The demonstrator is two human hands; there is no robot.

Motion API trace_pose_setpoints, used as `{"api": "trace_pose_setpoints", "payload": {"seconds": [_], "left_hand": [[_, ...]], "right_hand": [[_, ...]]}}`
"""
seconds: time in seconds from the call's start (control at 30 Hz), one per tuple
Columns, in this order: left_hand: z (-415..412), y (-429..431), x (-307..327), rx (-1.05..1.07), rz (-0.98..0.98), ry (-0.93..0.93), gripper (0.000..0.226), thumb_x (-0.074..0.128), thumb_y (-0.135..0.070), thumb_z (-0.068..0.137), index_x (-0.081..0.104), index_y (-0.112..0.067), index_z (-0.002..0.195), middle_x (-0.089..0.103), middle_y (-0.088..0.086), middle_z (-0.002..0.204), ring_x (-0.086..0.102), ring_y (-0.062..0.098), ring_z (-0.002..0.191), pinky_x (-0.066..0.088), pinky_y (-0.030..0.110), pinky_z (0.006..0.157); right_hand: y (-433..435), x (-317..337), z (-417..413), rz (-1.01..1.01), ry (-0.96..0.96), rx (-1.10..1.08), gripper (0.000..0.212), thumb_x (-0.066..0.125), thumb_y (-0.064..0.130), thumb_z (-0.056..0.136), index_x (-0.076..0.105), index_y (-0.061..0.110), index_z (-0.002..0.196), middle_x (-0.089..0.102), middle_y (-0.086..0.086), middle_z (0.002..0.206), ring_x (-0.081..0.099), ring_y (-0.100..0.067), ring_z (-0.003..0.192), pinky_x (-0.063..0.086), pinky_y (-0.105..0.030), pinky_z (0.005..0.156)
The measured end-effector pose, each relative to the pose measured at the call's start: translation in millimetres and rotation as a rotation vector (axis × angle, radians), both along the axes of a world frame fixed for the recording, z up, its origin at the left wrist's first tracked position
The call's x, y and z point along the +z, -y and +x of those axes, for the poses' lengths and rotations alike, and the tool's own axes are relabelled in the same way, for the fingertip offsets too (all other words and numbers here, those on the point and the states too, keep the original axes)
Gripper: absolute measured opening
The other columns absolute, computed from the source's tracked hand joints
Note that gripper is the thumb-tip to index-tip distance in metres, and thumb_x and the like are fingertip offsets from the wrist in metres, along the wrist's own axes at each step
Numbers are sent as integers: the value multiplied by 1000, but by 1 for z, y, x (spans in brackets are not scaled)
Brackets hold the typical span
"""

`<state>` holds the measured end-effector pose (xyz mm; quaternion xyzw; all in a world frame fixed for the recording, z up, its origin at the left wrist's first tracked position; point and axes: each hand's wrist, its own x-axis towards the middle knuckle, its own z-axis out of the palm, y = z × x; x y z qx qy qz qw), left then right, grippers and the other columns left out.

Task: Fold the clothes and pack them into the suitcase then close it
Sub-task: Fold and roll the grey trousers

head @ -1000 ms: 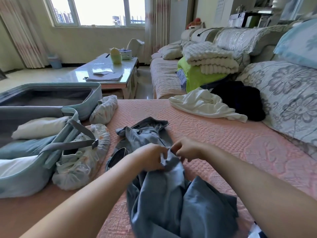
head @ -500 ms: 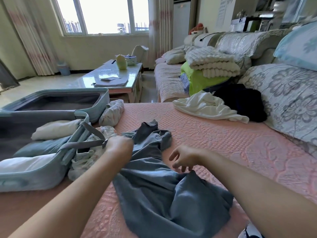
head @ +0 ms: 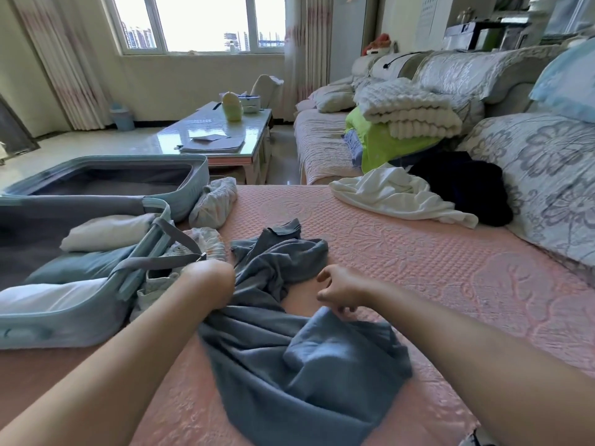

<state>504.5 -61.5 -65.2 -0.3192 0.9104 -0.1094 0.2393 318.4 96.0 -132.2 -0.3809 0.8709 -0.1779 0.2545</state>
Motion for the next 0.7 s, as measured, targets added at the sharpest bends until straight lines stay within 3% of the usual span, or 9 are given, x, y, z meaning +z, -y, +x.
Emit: {"api": "trace_pose_setpoints", "payload": {"seconds": [0.07, 0.17, 0.2, 0.27, 0.37, 0.5, 0.6, 0.67, 0.7], "left_hand": [[1, 2, 0, 31, -29, -113, 31, 55, -14, 89, 63, -10, 119, 62, 7, 124, 60, 27, 116, 52, 36, 95], [-14, -10, -10, -159, 9, -592, 25, 51, -21, 94, 62, -20, 116, 53, 5, 120, 55, 25, 114, 51, 39, 90], [-17, -17, -15, -215, 53, -642, 27, 51, -32, 95, 60, -28, 120, 47, 3, 125, 49, 24, 119, 49, 39, 90], [-21, -22, -30, -246, 20, -480, 41, 54, -52, 90, 53, -41, 130, 32, 2, 141, 36, 26, 130, 45, 41, 95], [-21, -7, -45, -71, 125, -417, 50, 62, -26, 87, 53, -39, 134, 31, 7, 135, 44, 31, 123, 47, 39, 97], [-30, 14, -33, -94, 231, -783, 50, 50, 3, 81, 69, -25, 118, 58, 7, 116, 57, 29, 109, 48, 33, 93], [-43, 18, -21, -110, 218, -1123, 50, 45, 12, 79, 74, -16, 107, 60, 7, 105, 58, 25, 100, 46, 29, 90], [-55, 23, -20, -131, 182, -1281, 49, 45, 15, 81, 76, -15, 106, 62, 6, 102, 61, 26, 96, 49, 31, 91], [-61, 27, -21, -139, 168, -1298, 49, 45, 14, 83, 76, -15, 108, 62, 7, 103, 61, 27, 97, 50, 34, 92]], "right_hand": [[13, -1, -1, -32, -42, -34, 60, 67, 29, 87, 46, 21, 142, 65, -9, 119, 69, -25, 81, 59, -34, 62], [35, -8, -2, -71, -181, -8, 77, 67, 31, 84, 32, 32, 152, 53, -11, 142, 57, -29, 119, 49, -32, 94], [42, -11, 0, -51, -224, 3, 79, 66, 31, 84, 28, 37, 153, 51, -12, 143, 53, -30, 126, 46, -33, 100], [51, -16, 5, 8, -337, 23, 68, 61, 30, 89, 34, 41, 150, 56, -10, 140, 54, -31, 126, 47, -35, 99], [55, -19, 0, -48, -463, 30, 34, 50, 29, 96, 61, 35, 128, 66, -10, 125, 64, -31, 113, 50, -35, 89], [49, -10, -25, -218, -507, -108, 27, 47, 27, 97, 70, 21, 109, 70, -15, 109, 67, -35, 99, 51, -37, 80], [41, 7, -48, -514, -466, -311, 23, 50, 20, 97, 70, 9, 94, 72, -19, 93, 67, -38, 89, 52, -39, 74], [45, 19, -58, -692, -366, -403, 20, 52, 16, 96, 70, 9, 99, 73, -17, 97, 67, -37, 93, 52, -40, 80], [48, 24, -61, -756, -241, -396, 22, 53, 15, 96, 68, 11, 112, 72, -14, 108, 66, -33, 102, 52, -40, 88]]}}
